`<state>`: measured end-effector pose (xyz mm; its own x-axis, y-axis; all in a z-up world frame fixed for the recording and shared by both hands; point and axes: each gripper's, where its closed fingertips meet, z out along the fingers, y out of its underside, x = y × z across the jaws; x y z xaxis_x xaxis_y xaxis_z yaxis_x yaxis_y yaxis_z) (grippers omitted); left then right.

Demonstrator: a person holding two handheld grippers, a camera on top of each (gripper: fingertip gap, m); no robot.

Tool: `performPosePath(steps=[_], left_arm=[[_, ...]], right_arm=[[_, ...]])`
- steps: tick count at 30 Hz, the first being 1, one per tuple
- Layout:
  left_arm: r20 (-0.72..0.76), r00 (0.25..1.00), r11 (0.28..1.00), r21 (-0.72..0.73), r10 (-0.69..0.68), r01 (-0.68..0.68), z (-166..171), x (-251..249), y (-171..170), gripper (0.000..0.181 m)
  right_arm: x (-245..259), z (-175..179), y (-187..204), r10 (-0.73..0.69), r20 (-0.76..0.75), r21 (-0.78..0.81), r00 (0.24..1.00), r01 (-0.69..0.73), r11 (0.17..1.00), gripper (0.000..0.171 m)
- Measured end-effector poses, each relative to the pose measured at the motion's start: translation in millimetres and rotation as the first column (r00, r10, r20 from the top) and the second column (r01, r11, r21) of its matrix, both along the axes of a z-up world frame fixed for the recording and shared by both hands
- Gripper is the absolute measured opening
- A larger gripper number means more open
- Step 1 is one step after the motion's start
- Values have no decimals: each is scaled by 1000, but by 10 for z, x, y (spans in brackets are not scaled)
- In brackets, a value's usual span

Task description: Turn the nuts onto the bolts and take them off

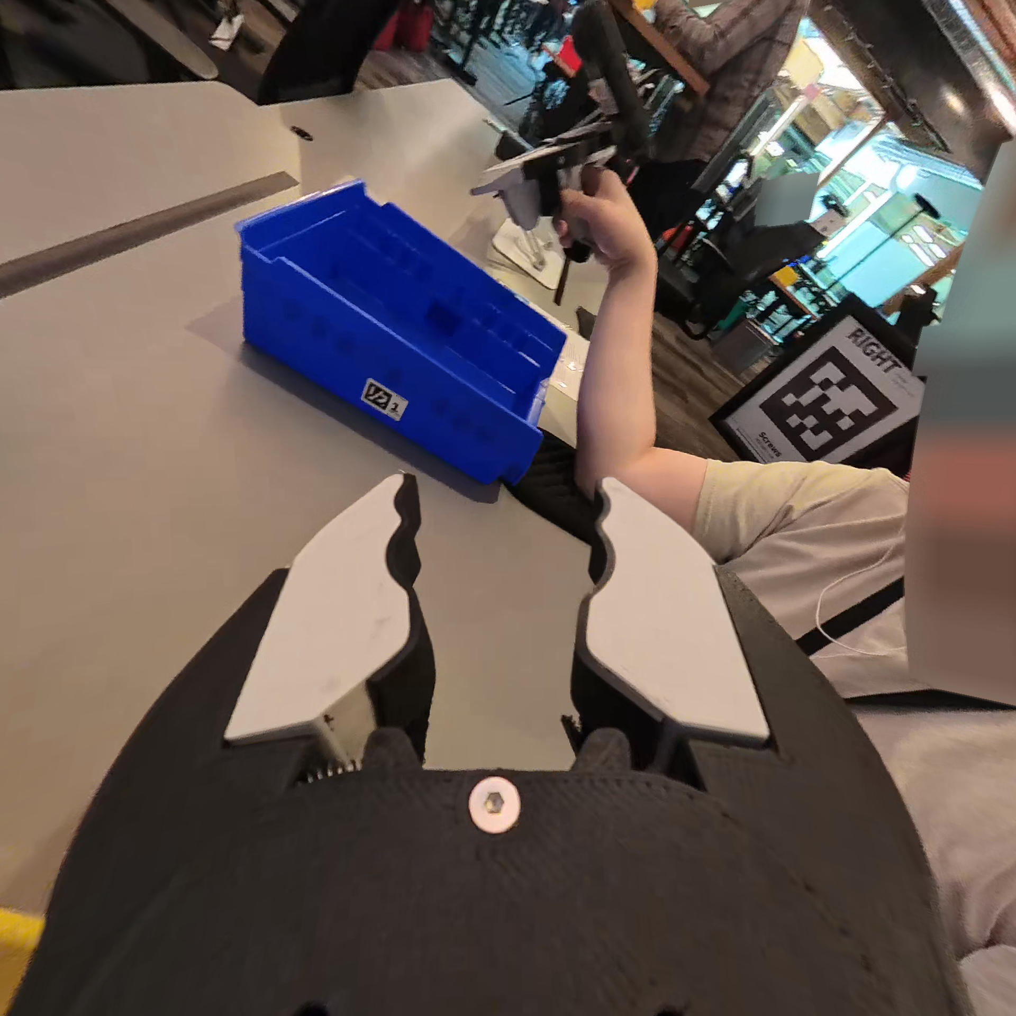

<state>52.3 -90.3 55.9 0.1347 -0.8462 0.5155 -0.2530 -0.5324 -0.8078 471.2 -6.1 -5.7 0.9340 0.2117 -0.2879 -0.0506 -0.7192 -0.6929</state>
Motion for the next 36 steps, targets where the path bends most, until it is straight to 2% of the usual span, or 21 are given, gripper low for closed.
performPosePath(steps=[4,6,8,11,14,17,20,22,23,24,25,26,28,29,30,31,33,35,36], left_arm=[[42,996,996,54,-73,70,37,84,-146,59],[42,988,982,129,-146,139,30,93,-218,53],[108,985,979,169,-135,115,134,131,-180,44],[265,948,970,212,-177,122,406,180,-228,50],[430,871,951,288,-238,118,688,235,-379,63],[466,846,917,393,-257,62,768,332,-496,73],[485,833,875,484,-267,-1,823,379,-549,74],[449,858,853,522,-250,-24,822,391,-482,63],[440,865,843,537,-241,-38,839,377,-439,52],[436,864,827,561,-250,-44,871,346,-423,36],[438,859,807,588,-266,-50,912,298,-422,11],[451,854,794,602,-258,-78,964,246,-392,0],[462,872,771,612,-165,-178,1012,146,-247,0],[453,878,749,632,-151,-197,990,107,-232,0],[434,892,741,640,-128,-205,944,85,-203,2],[408,906,744,639,-113,-195,888,77,-183,9],[369,922,772,618,-118,-148,823,56,-197,25],[391,908,774,618,-151,-137,888,-21,-270,24],[412,898,763,628,-155,-156,949,-78,-294,15]], right_arm=[[-25,-12,13,2,29,-14,1000,-1,1000,11],[-45,-14,23,6,50,-18,999,-5,1000,10],[-68,0,37,11,74,-15,997,-10,1000,9],[-116,41,65,18,99,-3,995,-17,1000,9],[-147,102,99,15,139,20,990,-18,1000,10],[-164,270,109,-4,196,89,981,-14,996,11],[-252,661,95,-36,213,251,976,-19,968,18],[-370,1037,66,-52,198,414,979,-35,909,23],[-464,1237,27,-43,187,502,981,-58,863,25],[-596,1430,-36,-9,178,588,984,-99,803,27],[-754,1609,-121,39,171,668,985,-145,730,30],[-914,1768,-220,86,166,742,982,-182,645,35],[-1182,2057,-423,121,170,878,978,-206,432,59],[-1305,2185,-518,121,186,921,975,-216,323,62],[-1438,2267,-598,135,208,939,969,-236,248,60],[-1587,2306,-655,169,227,943,959,-259,207,55],[-1947,2273,-722,285,280,925,917,-337,178,49],[-2341,2111,-716,381,366,871,849,-457,181,40],[-2533,1993,-683,401,423,831,812,-525,185,36]])
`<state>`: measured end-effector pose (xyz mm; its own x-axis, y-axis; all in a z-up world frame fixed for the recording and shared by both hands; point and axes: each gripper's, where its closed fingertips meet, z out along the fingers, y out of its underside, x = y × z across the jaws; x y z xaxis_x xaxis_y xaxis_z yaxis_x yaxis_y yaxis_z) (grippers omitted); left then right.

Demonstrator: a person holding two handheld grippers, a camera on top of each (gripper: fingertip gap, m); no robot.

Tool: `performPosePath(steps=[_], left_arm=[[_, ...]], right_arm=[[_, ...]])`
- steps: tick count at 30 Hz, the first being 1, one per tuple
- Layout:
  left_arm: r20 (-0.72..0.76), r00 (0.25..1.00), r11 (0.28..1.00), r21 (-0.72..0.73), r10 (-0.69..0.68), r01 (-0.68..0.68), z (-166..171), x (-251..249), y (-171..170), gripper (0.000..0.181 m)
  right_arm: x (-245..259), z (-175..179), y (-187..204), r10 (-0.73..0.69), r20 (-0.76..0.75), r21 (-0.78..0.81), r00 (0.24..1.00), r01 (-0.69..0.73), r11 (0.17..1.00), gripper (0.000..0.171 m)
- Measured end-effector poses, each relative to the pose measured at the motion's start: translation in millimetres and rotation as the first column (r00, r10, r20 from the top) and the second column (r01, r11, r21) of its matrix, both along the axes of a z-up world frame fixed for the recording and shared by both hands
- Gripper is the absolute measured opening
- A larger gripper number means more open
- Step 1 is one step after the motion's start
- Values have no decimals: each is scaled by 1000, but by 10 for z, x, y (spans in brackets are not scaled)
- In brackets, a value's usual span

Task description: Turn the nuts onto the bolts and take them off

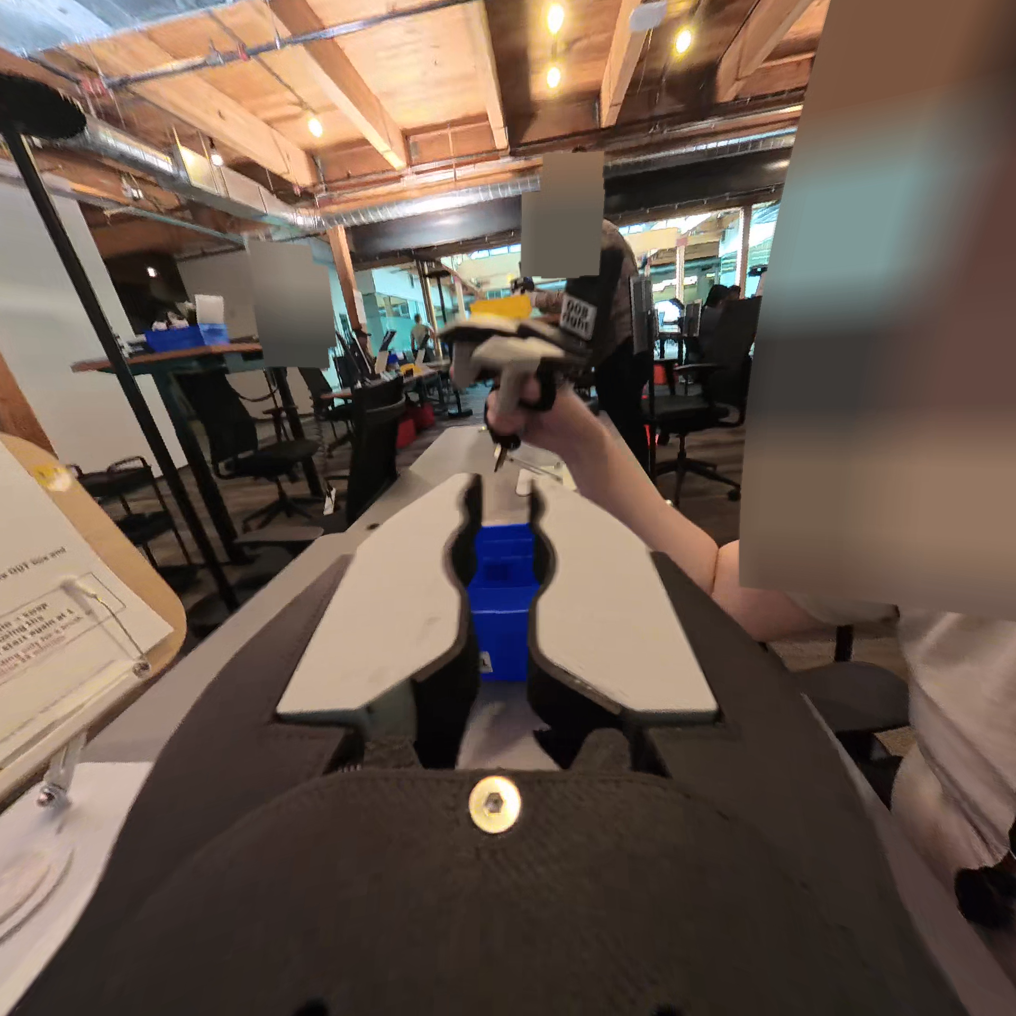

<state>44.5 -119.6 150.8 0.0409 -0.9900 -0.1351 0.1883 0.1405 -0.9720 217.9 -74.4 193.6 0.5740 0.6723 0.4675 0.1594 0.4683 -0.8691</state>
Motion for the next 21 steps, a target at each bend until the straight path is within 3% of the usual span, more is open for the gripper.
performPosePath(steps=[3,6,9,11,13,16,21], left_arm=[[88,996,997,72,28,-34,197,-178,-69,2],[79,992,985,134,97,-107,271,-274,-96,0],[109,984,966,206,139,-159,376,-359,-192,0],[125,981,959,227,145,-171,440,-407,-261,0],[124,980,953,243,155,-181,481,-454,-309,0],[130,975,939,272,181,-211,532,-543,-359,0],[93,974,938,264,208,-226,553,-648,-396,0]], right_arm=[[-605,-514,39,71,301,20,951,-81,996,0],[-1067,-1188,149,99,573,-32,813,-99,995,0],[-1295,-1907,230,125,791,-114,599,-56,992,1],[-1362,-2262,246,130,874,-131,468,-31,991,1],[-1390,-2491,257,144,909,-159,391,7,987,1],[-1363,-2683,217,207,916,-246,343,73,967,1],[-1368,-2761,255,223,900,-302,374,167,939,11]])
